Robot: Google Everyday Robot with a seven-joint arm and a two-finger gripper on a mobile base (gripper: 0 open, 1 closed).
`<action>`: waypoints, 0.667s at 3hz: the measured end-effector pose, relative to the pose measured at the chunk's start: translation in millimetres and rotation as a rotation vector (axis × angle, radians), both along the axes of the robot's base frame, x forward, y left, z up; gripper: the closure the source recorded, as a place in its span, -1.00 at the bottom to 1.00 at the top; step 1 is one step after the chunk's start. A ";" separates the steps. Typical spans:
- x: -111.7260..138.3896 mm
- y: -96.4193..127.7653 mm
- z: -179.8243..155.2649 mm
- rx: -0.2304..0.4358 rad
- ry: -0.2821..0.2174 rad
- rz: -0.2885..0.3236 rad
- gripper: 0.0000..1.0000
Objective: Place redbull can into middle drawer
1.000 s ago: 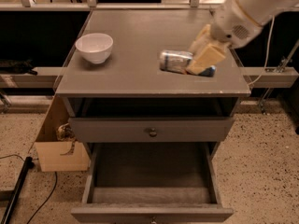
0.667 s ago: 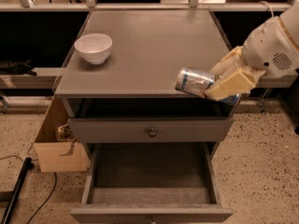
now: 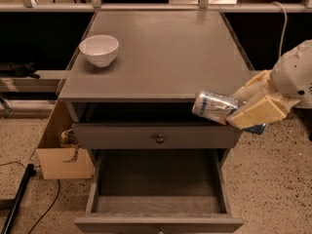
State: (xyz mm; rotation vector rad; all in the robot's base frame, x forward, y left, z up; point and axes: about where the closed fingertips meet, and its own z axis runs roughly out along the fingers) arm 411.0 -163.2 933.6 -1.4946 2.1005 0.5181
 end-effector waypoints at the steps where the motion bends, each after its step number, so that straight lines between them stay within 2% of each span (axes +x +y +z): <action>1: 6.9 15.0 -1.8 0.059 -0.034 0.003 1.00; 2: 3.5 28.7 -22.3 0.157 -0.061 -0.026 1.00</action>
Offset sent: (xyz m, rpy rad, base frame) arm 0.0004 0.0394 -0.0547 0.2862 -0.0801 -0.0778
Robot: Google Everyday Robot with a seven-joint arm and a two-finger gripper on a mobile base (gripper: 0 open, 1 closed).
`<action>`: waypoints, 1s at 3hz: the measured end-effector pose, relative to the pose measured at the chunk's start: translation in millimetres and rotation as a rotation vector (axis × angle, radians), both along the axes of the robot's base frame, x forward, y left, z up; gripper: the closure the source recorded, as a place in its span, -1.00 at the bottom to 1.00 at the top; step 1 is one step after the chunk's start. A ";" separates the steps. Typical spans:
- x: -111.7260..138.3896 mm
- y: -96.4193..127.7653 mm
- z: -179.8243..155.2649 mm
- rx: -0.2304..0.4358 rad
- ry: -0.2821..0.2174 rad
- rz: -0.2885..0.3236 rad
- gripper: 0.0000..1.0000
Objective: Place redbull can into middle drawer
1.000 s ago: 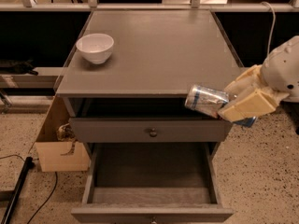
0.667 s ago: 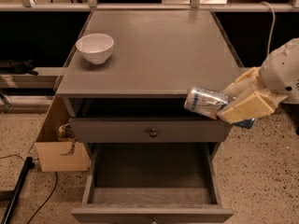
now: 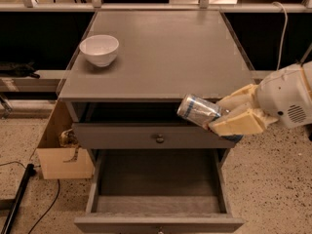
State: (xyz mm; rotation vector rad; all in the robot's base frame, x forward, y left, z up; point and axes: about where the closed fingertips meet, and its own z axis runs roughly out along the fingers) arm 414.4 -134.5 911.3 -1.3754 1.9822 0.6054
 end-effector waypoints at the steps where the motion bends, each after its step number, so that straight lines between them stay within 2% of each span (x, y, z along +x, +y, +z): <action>1: -9.5 31.5 -51.6 0.087 0.011 -0.034 1.00; 2: -13.7 45.4 -86.9 0.115 0.034 -0.050 1.00; 3: -4.2 51.3 -120.3 0.100 0.066 -0.062 1.00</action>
Offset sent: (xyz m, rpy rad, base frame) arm -0.0168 0.0585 -0.1322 0.1538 0.0669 -0.0773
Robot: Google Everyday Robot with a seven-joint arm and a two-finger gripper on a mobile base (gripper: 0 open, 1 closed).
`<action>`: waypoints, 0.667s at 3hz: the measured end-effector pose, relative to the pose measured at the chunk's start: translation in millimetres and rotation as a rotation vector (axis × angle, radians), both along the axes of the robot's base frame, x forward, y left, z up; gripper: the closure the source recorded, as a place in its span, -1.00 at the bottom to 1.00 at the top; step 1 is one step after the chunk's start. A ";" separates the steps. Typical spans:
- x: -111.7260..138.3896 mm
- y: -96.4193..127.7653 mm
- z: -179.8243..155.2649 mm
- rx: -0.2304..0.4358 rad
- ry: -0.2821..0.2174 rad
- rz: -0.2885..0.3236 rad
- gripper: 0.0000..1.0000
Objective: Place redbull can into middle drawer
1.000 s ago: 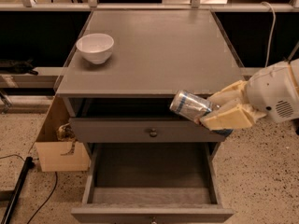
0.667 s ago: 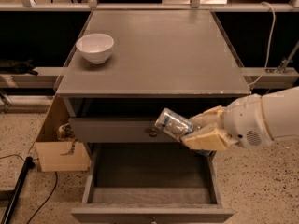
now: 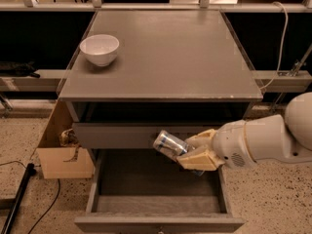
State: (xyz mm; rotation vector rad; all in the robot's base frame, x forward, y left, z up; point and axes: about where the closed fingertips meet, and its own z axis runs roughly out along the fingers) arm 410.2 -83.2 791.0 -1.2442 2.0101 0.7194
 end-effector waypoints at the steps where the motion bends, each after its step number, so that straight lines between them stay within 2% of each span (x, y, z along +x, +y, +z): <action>1: 15.2 3.5 -41.6 -0.045 0.058 0.008 1.00; 2: 28.1 3.9 -81.4 -0.081 0.117 0.013 1.00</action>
Offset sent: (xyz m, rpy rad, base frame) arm 0.0415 -0.0003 -0.1196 -0.1103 0.1763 0.0059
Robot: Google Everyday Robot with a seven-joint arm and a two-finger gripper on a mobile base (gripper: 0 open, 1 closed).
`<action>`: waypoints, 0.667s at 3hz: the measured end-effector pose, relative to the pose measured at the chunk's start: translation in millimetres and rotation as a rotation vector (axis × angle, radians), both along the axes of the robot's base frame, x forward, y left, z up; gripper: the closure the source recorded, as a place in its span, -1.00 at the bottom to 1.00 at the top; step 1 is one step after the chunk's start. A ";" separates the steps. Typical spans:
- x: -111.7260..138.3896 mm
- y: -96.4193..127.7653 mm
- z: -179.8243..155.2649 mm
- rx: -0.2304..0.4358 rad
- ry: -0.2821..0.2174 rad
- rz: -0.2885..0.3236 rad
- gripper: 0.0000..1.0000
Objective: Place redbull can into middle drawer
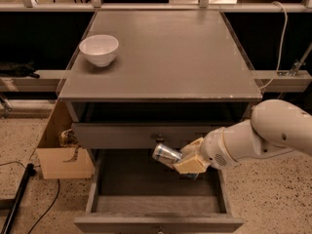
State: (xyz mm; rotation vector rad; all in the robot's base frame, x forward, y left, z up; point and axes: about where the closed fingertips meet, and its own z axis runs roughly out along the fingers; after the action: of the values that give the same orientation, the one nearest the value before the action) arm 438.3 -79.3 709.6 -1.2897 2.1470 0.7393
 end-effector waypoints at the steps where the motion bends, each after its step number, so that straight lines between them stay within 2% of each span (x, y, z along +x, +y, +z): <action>1: 0.5 5.3 -8.0 0.004 0.006 0.009 1.00; 2: 1.4 7.8 -23.8 0.009 0.025 0.013 1.00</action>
Offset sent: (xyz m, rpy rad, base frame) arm 0.0039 0.0078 -0.0531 0.0204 0.0649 0.0109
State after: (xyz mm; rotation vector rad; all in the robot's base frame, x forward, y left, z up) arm 439.7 -71.4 685.7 -1.2976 2.1545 0.7742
